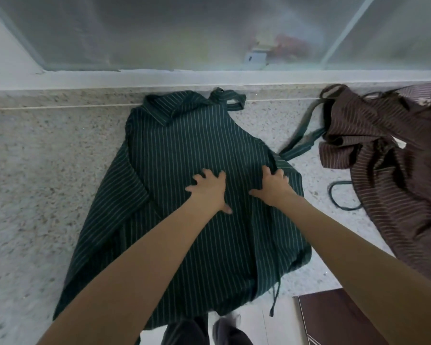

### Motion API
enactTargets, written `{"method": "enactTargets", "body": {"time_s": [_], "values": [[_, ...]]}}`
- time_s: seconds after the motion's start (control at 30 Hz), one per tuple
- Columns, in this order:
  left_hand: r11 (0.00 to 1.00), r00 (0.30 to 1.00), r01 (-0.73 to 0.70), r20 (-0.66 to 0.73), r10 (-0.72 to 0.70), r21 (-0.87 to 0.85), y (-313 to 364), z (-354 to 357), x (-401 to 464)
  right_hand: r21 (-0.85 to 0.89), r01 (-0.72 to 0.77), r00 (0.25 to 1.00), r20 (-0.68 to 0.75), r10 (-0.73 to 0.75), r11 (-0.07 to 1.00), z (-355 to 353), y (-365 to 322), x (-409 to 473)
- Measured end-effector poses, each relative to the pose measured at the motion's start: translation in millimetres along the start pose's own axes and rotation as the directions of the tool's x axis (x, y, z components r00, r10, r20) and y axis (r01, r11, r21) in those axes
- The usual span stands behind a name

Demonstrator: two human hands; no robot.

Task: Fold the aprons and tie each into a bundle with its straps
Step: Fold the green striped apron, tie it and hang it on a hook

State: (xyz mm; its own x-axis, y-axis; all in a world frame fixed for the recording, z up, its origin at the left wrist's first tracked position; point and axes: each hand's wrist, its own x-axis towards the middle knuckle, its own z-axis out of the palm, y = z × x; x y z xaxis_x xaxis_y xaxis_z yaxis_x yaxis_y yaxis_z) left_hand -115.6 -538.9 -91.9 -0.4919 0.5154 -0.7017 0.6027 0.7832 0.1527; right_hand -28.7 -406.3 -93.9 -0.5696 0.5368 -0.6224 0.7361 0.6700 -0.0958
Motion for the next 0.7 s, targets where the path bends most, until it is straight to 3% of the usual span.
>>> {"method": "enactTargets", "body": {"time_s": [0.07, 0.17, 0.3, 0.4, 0.43, 0.53, 0.7], "values": [[0.998, 0.995, 0.027, 0.098, -0.032, 0.054, 5.8, 14.5, -3.0, -0.039, 0.035, 0.989, 0.148, -0.029, 0.999, 0.0, 25.8, 0.6], [0.999, 0.996, 0.021, 0.086, -0.025, 0.046, -3.1, 28.4, -5.7, -0.245, 0.134, 0.967, 0.243, -0.073, 0.960, -3.1, 66.3, 3.1], [0.997, 0.988, 0.002, -0.154, 0.011, 0.081, -10.2, 44.6, -24.9, -0.260, 0.246, 0.969, 0.058, -0.239, 0.934, 8.1, 85.7, -22.0], [0.990, 0.889, -0.029, -0.449, 0.088, 0.136, -3.7, 65.4, -52.9, -0.139, 0.341, 0.911, -0.194, -0.363, 0.930, 37.5, 77.2, -54.9], [0.986, 0.866, -0.076, -0.480, 0.141, 0.151, -3.8, 71.4, -61.3, -0.052, 0.381, 0.897, -0.222, -0.382, 0.923, 45.6, 73.4, -66.4], [0.983, 0.905, -0.175, -0.383, 0.185, 0.062, -17.9, 81.0, -82.7, 0.129, 0.461, 0.884, -0.145, -0.443, 0.878, 63.6, 61.4, -93.1], [0.977, 0.973, -0.163, -0.188, 0.135, -0.139, -45.9, 91.6, -112.8, 0.194, 0.408, 0.906, 0.037, -0.422, 0.892, 84.6, 47.8, -118.7]]}}
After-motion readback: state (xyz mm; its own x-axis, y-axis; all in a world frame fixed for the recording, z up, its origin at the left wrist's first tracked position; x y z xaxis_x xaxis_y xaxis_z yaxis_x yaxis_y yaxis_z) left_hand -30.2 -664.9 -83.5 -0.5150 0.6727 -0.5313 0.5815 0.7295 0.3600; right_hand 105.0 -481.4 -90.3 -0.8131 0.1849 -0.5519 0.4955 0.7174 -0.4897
